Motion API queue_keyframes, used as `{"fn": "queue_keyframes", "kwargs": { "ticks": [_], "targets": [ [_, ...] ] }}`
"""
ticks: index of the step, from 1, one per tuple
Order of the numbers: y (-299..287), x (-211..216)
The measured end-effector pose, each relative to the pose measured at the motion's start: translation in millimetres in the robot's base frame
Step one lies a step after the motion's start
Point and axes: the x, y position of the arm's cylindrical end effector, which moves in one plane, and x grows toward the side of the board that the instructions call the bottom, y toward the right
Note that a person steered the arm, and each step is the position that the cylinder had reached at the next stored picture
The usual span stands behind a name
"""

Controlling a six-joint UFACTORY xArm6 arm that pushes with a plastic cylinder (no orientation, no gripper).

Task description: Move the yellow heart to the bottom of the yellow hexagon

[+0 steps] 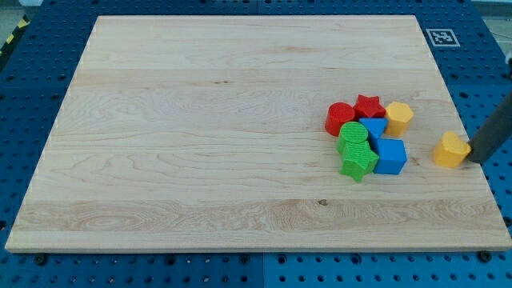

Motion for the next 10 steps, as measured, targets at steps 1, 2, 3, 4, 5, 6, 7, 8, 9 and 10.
{"fn": "queue_keyframes", "kwargs": {
  "ticks": [1, 2, 3, 4, 5, 6, 7, 8, 9, 10],
  "targets": [
    [-21, 0],
    [-30, 0],
    [-16, 3],
    [1, 27],
    [-10, 45],
    [-12, 33],
    [-13, 24],
    [-50, 21],
    [-74, 11],
    [-74, 11]
  ]
}}
